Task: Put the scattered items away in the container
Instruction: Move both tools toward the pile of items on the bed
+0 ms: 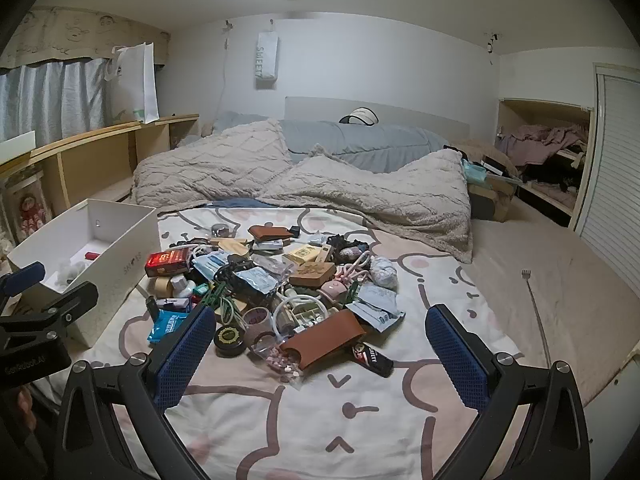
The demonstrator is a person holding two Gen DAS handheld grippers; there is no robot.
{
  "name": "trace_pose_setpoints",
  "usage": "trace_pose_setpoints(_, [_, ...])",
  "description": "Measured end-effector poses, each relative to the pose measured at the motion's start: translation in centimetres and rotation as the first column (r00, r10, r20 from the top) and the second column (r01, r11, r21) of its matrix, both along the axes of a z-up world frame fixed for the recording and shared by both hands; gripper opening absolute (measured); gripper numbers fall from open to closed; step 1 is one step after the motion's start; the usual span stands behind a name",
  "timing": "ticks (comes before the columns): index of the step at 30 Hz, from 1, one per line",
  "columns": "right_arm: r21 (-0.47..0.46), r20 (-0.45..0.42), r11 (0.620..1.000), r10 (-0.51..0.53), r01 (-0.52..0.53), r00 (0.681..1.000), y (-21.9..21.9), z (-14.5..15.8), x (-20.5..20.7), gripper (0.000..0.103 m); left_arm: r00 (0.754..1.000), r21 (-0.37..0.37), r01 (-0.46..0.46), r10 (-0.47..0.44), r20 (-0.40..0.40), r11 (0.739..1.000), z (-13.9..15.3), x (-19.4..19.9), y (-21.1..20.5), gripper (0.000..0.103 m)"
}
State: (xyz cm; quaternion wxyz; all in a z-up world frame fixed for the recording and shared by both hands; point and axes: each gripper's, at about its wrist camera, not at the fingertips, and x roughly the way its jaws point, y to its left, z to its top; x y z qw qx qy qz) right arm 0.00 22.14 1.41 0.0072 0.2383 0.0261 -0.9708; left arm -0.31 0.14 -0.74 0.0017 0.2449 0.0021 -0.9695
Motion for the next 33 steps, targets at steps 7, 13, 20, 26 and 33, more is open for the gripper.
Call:
trace_pose_setpoints(7, [0.003, 0.004, 1.000, -0.002, 0.002, 1.000, -0.10, 0.00, -0.05, 0.103, 1.000, -0.002, 0.002, -0.002, 0.004, 1.000, -0.16, 0.09, 0.07, 0.103])
trace_pose_setpoints(13, [0.013, 0.002, 1.000, -0.002, 0.002, 1.000, -0.34, 0.03, 0.08, 0.103, 1.000, -0.002, 0.001, -0.001, 0.004, 1.000, -0.14, 0.14, 0.15, 0.103])
trace_pose_setpoints(20, [0.010, 0.003, 1.000, -0.002, 0.002, 1.000, -0.41, 0.00, 0.09, 0.103, 1.000, -0.003, -0.001, 0.001, 0.001, 1.000, -0.05, 0.17, 0.24, 0.103])
trace_pose_setpoints(26, [0.011, 0.003, 1.000, -0.005, 0.005, 1.000, -0.45, 0.01, 0.13, 0.103, 1.000, -0.004, 0.000, 0.000, 0.001, 1.000, -0.05, 0.19, 0.22, 0.103])
trace_pose_setpoints(33, [0.015, 0.001, 1.000, -0.010, 0.010, 1.000, -0.59, 0.04, 0.13, 0.103, 1.000, -0.002, -0.001, 0.001, 0.001, 1.000, 0.03, 0.21, 0.22, 0.103])
